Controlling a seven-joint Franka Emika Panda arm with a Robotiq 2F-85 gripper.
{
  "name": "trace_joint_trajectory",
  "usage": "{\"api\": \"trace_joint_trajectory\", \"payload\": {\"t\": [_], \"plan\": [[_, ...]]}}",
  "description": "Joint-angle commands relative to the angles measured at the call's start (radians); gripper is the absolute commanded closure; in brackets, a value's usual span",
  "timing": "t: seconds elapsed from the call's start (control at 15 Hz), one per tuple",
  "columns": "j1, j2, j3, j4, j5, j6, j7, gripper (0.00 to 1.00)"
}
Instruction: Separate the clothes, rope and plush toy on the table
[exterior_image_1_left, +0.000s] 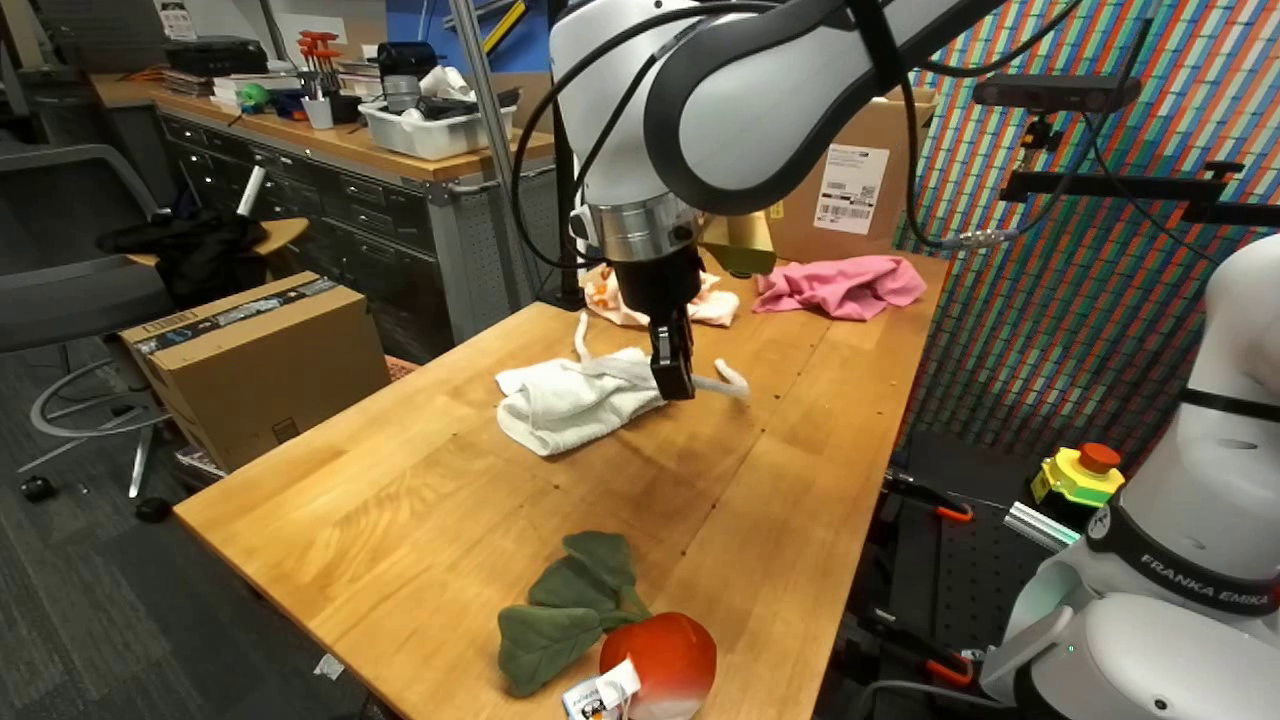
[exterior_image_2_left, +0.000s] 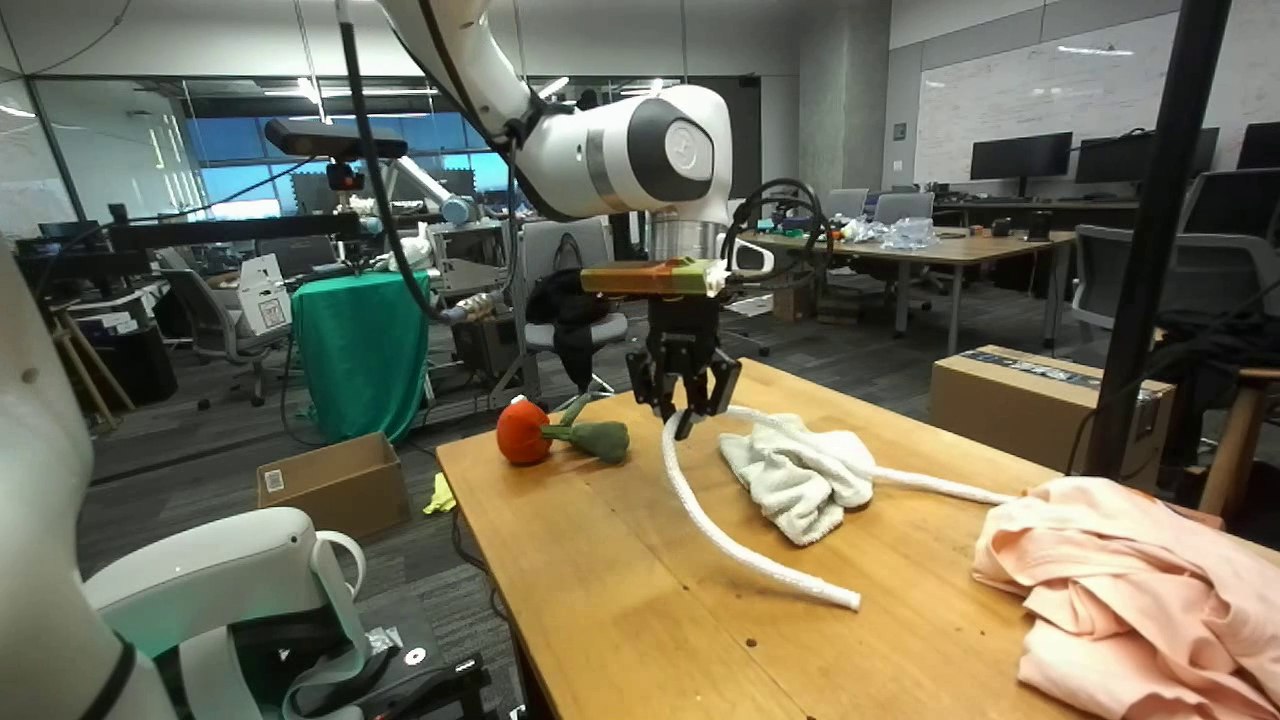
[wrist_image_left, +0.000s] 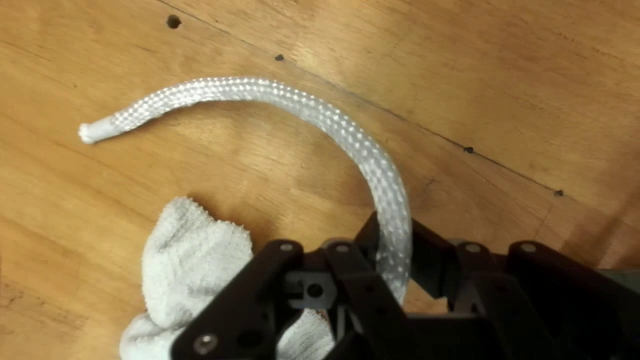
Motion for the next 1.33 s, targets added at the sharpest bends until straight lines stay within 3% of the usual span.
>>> {"api": "trace_joint_trajectory", "payload": {"t": [0.0,0.47,1.27], "plan": [[-0.004,-0.1,-0.003,-0.015,-0.044,-0.047,0.036,0.91],[-0.028,-0.243,-0.016,-0.027,-0.058,-0.103,0.066,0.91],[-0.052,-0.314,-0.01,0.165,-0.124,-0.298,0.1,0.91]]}}
